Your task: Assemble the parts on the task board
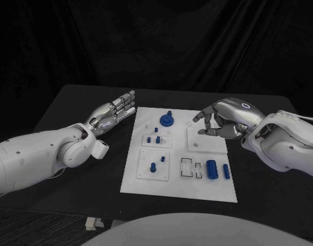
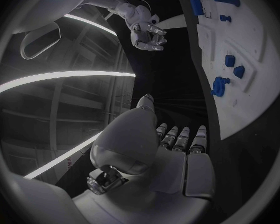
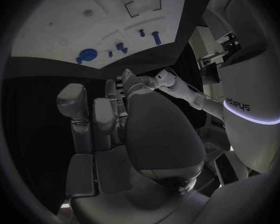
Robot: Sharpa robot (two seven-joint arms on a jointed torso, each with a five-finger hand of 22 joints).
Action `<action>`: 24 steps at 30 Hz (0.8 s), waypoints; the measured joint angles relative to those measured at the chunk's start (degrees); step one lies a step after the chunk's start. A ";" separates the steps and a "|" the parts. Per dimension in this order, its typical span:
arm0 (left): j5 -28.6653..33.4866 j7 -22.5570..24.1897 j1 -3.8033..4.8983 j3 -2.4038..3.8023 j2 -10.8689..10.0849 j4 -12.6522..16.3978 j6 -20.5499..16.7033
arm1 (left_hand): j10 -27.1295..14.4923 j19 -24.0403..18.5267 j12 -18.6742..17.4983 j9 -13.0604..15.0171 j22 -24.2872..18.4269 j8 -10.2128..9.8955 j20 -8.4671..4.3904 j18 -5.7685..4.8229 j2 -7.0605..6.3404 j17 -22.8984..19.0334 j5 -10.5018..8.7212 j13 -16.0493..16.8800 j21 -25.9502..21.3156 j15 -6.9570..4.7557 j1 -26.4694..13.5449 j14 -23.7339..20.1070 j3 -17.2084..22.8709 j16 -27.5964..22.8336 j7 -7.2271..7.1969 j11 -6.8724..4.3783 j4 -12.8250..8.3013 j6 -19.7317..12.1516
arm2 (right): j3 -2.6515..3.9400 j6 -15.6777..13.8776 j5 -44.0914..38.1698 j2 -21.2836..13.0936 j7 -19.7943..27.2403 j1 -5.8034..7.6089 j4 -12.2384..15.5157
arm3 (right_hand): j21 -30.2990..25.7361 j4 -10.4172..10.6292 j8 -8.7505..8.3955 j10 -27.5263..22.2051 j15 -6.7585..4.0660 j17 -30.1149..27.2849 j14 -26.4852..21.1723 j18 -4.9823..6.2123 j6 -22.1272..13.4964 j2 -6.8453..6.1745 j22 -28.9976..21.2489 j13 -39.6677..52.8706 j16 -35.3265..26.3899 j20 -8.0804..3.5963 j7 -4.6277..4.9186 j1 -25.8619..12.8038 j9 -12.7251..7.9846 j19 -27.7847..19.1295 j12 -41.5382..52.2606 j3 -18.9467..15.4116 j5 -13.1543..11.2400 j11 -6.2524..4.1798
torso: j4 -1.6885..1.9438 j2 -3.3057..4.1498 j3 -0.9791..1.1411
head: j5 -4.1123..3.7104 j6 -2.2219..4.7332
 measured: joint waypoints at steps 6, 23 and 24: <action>0.00 0.01 -0.26 -0.01 -0.33 0.15 -0.02 | 0.00 0.00 0.00 0.00 0.00 0.00 0.00 0.01 0.00 0.01 0.00 -0.01 0.00 0.00 0.00 0.00 0.00 0.00 0.00 0.00 0.00 0.00 | -0.18 5.04 1.97 -1.36 -4.51 -1.65 -1.76 | 13.40 3.38 3.82 19.23 -0.39 16.43 2.89 -1.43 2.54 3.24 0.00 38.43 15.81 -1.55 -0.32 -16.73 6.74 5.00 37.55 -4.09 -0.57 -1.20 | -0.19 0.03 -0.11 | -1.28 0.00; 0.00 0.01 -0.90 0.00 -0.60 0.52 -0.02 | 0.00 0.00 0.00 -0.01 0.00 0.00 0.00 0.00 0.00 -0.04 0.00 -0.04 0.00 0.00 0.00 0.00 0.00 0.00 -0.20 0.00 0.00 0.21 | -0.16 20.42 3.62 0.28 -21.00 -2.19 -1.50 | 36.77 3.69 18.30 19.56 -3.39 17.20 2.89 -4.49 8.13 2.50 -0.01 38.72 22.49 -4.22 -4.48 -32.08 29.96 5.98 38.50 -1.96 -3.51 -3.69 | -0.52 0.15 -0.05 | -2.98 0.00; 0.00 0.01 -0.93 0.00 -0.61 0.53 -0.02 | 0.00 0.00 0.00 -0.01 -0.01 0.00 0.00 0.00 0.00 -0.04 0.00 -0.04 0.00 0.00 0.00 0.00 0.00 0.00 -0.20 0.00 0.00 0.21 | -0.16 21.20 3.71 0.36 -21.80 -2.19 -1.44 | 36.77 3.69 18.30 19.52 -3.39 17.20 2.89 -4.49 8.13 2.50 -0.02 38.72 22.49 -4.22 -4.48 -32.08 30.13 5.98 38.50 -1.96 -3.51 -3.74 | -0.52 0.16 -0.04 | -2.89 0.00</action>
